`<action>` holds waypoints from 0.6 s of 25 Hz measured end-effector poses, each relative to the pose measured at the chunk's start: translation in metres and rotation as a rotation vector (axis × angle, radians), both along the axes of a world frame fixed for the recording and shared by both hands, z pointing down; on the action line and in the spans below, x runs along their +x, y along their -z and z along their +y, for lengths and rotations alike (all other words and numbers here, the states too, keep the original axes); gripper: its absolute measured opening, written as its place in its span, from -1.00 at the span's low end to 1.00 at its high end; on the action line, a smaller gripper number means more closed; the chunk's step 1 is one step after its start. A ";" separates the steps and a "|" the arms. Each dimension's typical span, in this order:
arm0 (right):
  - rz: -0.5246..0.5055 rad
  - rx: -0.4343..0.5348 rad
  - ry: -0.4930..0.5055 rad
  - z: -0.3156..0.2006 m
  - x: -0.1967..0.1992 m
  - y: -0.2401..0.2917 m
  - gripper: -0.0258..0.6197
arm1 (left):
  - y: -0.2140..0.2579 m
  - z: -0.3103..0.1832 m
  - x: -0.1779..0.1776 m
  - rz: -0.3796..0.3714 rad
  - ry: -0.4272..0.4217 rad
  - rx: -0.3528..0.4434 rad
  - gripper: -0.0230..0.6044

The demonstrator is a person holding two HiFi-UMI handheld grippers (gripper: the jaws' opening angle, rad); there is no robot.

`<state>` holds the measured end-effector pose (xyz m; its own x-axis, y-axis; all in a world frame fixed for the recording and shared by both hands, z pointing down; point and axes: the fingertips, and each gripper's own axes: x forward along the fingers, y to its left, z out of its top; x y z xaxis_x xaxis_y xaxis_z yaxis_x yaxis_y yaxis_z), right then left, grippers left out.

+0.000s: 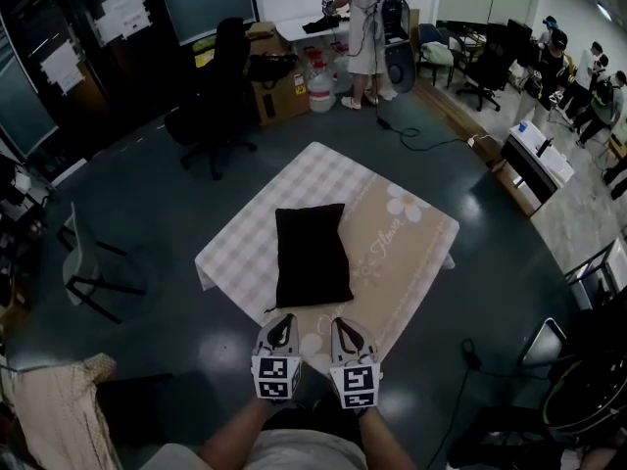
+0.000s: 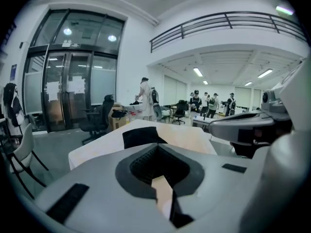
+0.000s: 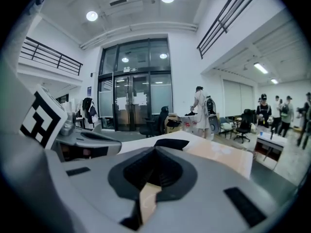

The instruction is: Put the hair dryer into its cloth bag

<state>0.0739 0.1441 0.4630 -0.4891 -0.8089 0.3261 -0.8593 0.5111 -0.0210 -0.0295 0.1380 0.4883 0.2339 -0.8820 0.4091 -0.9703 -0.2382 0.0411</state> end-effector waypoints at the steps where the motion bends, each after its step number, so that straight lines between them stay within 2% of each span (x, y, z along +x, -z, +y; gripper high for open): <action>1: -0.007 0.009 -0.010 0.005 -0.001 0.005 -0.87 | 0.008 0.005 -0.001 0.007 0.001 0.014 -0.90; 6: -0.024 0.074 -0.045 0.032 -0.011 0.037 -0.87 | 0.040 0.036 -0.009 0.017 -0.007 0.091 -0.90; 11: -0.036 0.140 -0.074 0.072 -0.020 0.066 -0.87 | 0.062 0.080 -0.012 0.051 -0.039 0.123 -0.90; 15: -0.016 0.213 -0.100 0.091 -0.023 0.093 -0.87 | 0.093 0.096 -0.013 0.070 -0.054 0.209 -0.90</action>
